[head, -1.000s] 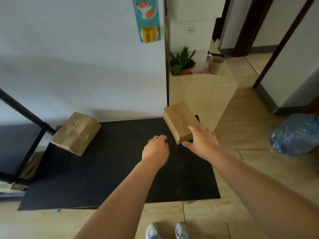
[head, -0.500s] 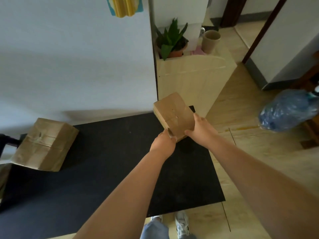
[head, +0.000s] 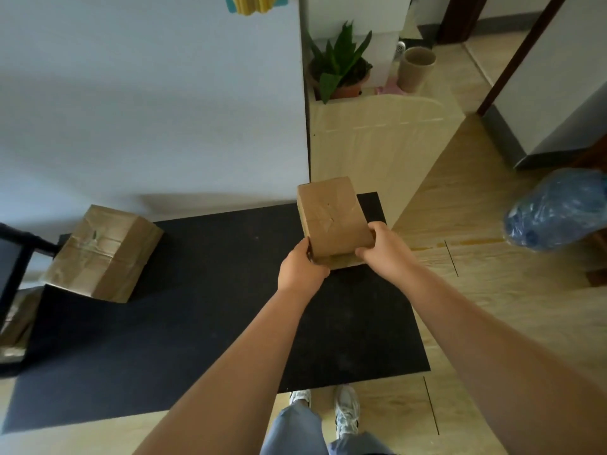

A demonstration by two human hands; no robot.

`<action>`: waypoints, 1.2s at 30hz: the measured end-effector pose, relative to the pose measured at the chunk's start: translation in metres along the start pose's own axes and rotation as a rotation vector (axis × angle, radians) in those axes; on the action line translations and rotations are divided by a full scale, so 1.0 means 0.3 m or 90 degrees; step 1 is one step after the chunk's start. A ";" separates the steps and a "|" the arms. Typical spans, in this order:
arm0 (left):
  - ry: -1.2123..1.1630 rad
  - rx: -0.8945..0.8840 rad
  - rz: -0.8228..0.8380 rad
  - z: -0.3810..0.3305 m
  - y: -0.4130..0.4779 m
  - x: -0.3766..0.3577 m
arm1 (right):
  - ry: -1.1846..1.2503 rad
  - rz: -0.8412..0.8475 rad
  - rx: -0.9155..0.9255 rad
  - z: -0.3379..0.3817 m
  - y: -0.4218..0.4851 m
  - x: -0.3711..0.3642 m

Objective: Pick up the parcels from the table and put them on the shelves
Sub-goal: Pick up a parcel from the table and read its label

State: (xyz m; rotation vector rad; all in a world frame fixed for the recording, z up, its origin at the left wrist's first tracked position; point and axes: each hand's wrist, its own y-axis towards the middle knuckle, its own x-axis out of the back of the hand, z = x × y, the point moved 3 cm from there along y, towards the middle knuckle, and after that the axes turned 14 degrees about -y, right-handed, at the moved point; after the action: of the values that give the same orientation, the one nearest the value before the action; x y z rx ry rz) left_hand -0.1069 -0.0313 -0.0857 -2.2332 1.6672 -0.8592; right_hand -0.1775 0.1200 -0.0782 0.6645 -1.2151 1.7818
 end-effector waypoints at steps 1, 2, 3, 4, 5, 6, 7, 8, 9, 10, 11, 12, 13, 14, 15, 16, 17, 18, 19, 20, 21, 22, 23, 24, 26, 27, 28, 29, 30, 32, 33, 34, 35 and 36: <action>-0.023 -0.008 -0.027 0.002 -0.018 0.012 | 0.023 -0.008 0.010 0.001 -0.016 -0.001; -0.046 -0.014 -0.057 0.003 -0.037 0.026 | 0.051 -0.020 0.019 0.002 -0.032 -0.001; -0.068 -0.021 -0.087 -0.001 -0.058 0.039 | 0.081 -0.033 0.027 0.004 -0.049 0.001; -0.083 -0.030 -0.114 -0.008 -0.077 0.053 | 0.111 -0.045 0.034 0.008 -0.066 0.005; -0.096 -0.038 -0.137 -0.017 -0.095 0.066 | 0.138 -0.055 0.040 0.014 -0.082 0.011; -0.109 -0.045 -0.157 -0.027 -0.113 0.078 | 0.162 -0.064 0.046 0.021 -0.097 0.018; -0.125 -0.052 -0.173 -0.036 -0.130 0.089 | 0.180 -0.074 0.052 0.028 -0.111 0.026; -0.141 -0.058 -0.187 -0.045 -0.145 0.098 | 0.192 -0.088 0.059 0.036 -0.125 0.036; -0.156 -0.063 -0.203 -0.052 -0.159 0.107 | 0.202 -0.103 0.065 0.045 -0.139 0.047; -0.173 -0.062 -0.222 -0.056 -0.169 0.117 | 0.212 -0.117 0.066 0.052 -0.151 0.057; -0.189 -0.056 -0.243 -0.057 -0.177 0.128 | 0.221 -0.124 0.067 0.058 -0.160 0.063; -0.201 -0.048 -0.262 -0.054 -0.182 0.138 | 0.229 -0.121 0.069 0.064 -0.167 0.064; -0.205 -0.041 -0.272 -0.048 -0.188 0.145 | 0.237 -0.110 0.071 0.068 -0.174 0.058; -0.206 -0.034 -0.272 -0.039 -0.192 0.150 | 0.242 -0.092 0.073 0.072 -0.182 0.047; -0.206 -0.029 -0.265 -0.026 -0.195 0.152 | 0.242 -0.076 0.078 0.075 -0.189 0.032; -0.209 -0.027 -0.256 -0.013 -0.197 0.153 | 0.238 -0.066 0.084 0.077 -0.194 0.016; -0.212 -0.032 -0.246 -0.001 -0.200 0.154 | 0.234 -0.064 0.090 0.077 -0.197 0.003; -0.213 -0.041 -0.235 0.007 -0.201 0.155 | 0.233 -0.065 0.092 0.076 -0.199 -0.005; -0.212 -0.050 -0.225 0.013 -0.205 0.156 | 0.232 -0.064 0.091 0.075 -0.200 -0.009; -0.219 -0.052 -0.218 0.021 -0.208 0.156 | 0.232 -0.059 0.089 0.073 -0.202 -0.011; -0.234 -0.044 -0.216 0.030 -0.213 0.157 | 0.234 -0.052 0.088 0.068 -0.204 -0.013; -0.251 -0.030 -0.218 0.042 -0.219 0.156 | 0.238 -0.041 0.087 0.062 -0.208 -0.018; -0.257 -0.011 -0.221 0.057 -0.225 0.154 | 0.242 -0.028 0.087 0.053 -0.214 -0.026; -0.242 0.005 -0.224 0.075 -0.227 0.153 | 0.242 -0.012 0.087 0.043 -0.222 -0.038; -0.150 0.024 -0.199 0.107 -0.225 0.144 | 0.236 0.023 0.084 0.022 -0.237 -0.062; -0.108 0.028 -0.174 0.114 -0.227 0.136 | 0.238 0.038 0.080 0.011 -0.240 -0.070; -0.084 0.031 -0.149 0.114 -0.230 0.125 | 0.242 0.048 0.077 0.004 -0.240 -0.074; -0.070 0.037 -0.129 0.110 -0.235 0.116 | 0.240 0.053 0.078 0.000 -0.236 -0.074; -0.058 0.040 -0.124 0.106 -0.235 0.110 | 0.233 0.059 0.082 -0.001 -0.233 -0.071; -0.030 0.037 -0.128 0.095 -0.231 0.109 | 0.208 0.074 0.091 0.005 -0.227 -0.064; -0.016 0.032 -0.133 0.087 -0.228 0.111 | 0.196 0.079 0.096 0.007 -0.224 -0.063; -0.006 0.026 -0.140 0.081 -0.223 0.113 | 0.186 0.076 0.098 0.008 -0.220 -0.064; -0.001 0.021 -0.149 0.073 -0.220 0.117 | 0.180 0.064 0.097 0.009 -0.217 -0.063; -0.006 0.017 -0.161 0.069 -0.215 0.121 | 0.174 0.047 0.097 0.011 -0.215 -0.059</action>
State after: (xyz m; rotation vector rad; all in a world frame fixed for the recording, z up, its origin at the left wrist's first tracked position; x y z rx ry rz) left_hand -0.0368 -0.0472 -0.0583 -2.4612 1.3783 -0.9197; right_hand -0.1128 0.1211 -0.0610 0.4460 -0.9371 1.9683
